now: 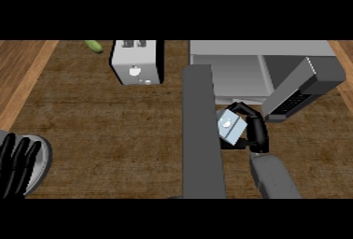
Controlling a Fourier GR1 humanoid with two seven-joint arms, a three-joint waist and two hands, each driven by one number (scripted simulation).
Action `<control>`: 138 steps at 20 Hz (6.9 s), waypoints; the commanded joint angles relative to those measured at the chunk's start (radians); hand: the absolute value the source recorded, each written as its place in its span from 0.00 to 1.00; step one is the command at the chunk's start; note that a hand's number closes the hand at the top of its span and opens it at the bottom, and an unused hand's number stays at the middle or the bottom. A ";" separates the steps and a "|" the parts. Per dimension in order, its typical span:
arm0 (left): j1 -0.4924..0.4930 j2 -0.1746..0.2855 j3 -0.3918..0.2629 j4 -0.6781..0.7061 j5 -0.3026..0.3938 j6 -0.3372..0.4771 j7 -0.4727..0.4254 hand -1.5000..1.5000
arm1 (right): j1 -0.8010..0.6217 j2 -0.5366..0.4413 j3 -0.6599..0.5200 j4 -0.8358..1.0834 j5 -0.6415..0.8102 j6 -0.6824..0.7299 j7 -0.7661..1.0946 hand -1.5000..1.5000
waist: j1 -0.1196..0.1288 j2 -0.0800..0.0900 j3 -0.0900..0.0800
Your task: Pick up the milk, place it into the microwave and close the microwave
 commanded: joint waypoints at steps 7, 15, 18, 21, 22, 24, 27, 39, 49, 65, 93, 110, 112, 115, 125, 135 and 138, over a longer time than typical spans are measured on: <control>-0.033 0.006 0.031 0.034 0.015 -0.024 -0.002 0.00 | -0.384 -0.066 -0.136 0.446 0.058 -0.158 0.026 1.00 | 0.019 0.008 0.001; -0.030 0.000 0.001 0.081 0.002 -0.060 -0.051 0.00 | -0.559 -0.156 -0.201 0.672 0.089 -0.305 0.034 1.00 | 0.052 0.020 0.002; -0.053 0.014 0.015 0.055 0.019 -0.050 -0.002 0.00 | -0.584 -0.213 -0.241 0.699 0.075 -0.362 0.020 1.00 | 0.066 0.030 0.003; -0.066 0.013 -0.001 0.071 -0.003 -0.051 -0.007 0.00 | -0.584 -0.210 -0.233 0.701 0.108 -0.508 -0.037 1.00 | 0.084 0.041 0.004; -0.107 0.005 -0.008 0.044 -0.023 -0.018 0.027 0.00 | -0.619 -0.227 -0.226 0.724 0.121 -0.509 -0.009 1.00 | 0.072 0.036 0.004; -0.086 0.015 0.007 0.094 -0.021 -0.045 -0.017 0.00 | -0.646 -0.249 -0.151 0.801 0.203 -0.493 0.044 0.00 | 0.087 0.039 0.002; -0.114 0.024 0.005 0.081 -0.028 -0.038 0.015 0.00 | -0.700 -0.240 -0.130 0.840 0.225 -0.455 0.074 0.00 | 0.099 0.045 0.003; -0.070 0.015 -0.010 0.088 -0.061 -0.053 -0.038 0.00 | -0.721 -0.164 -0.135 0.867 0.228 -0.442 0.060 0.00 | 0.091 0.037 0.004; -0.019 0.006 -0.050 0.046 -0.110 -0.049 -0.031 0.00 | -0.714 -0.215 -0.191 0.851 0.185 -0.459 0.042 0.00 | 0.074 0.031 0.003; 0.008 -0.017 -0.102 0.010 -0.142 -0.046 -0.014 0.00 | -0.676 -0.291 -0.282 0.821 0.108 -0.348 -0.073 0.00 | 0.057 0.026 0.004; 0.081 -0.048 -0.157 0.004 -0.162 -0.019 -0.042 0.00 | -0.312 -0.185 -0.302 0.716 -0.003 0.093 -0.229 0.00 | -0.009 -0.003 0.000; -0.059 0.018 -0.293 0.179 -0.209 -0.157 -0.051 1.00 | 0.064 -0.087 -0.247 0.528 -0.072 0.368 -0.410 0.00 | -0.021 -0.003 0.000; -0.095 0.004 -0.298 0.169 -0.233 -0.135 -0.029 1.00 | 0.141 -0.108 -0.225 0.428 -0.085 0.429 -0.393 0.00 | -0.027 -0.005 -0.001; -0.185 -0.009 -0.254 0.268 -0.157 -0.158 -0.009 1.00 | 0.233 -0.077 -0.206 0.313 -0.105 0.424 -0.396 0.00 | -0.031 -0.004 -0.002; -0.349 -0.044 -0.402 0.433 -0.280 -0.190 0.048 1.00 | 0.472 -0.151 -0.169 0.032 -0.175 0.514 -0.333 0.00 | -0.025 -0.002 -0.001; -0.566 -0.062 -0.569 0.727 -0.347 -0.120 0.011 1.00 | 0.662 -0.186 -0.139 -0.197 -0.252 0.565 -0.281 0.00 | -0.032 0.000 -0.001; -0.671 -0.063 -0.688 0.784 -0.329 -0.001 0.050 1.00 | 0.699 -0.174 -0.103 -0.265 -0.250 0.571 -0.320 0.00 | -0.044 0.000 -0.001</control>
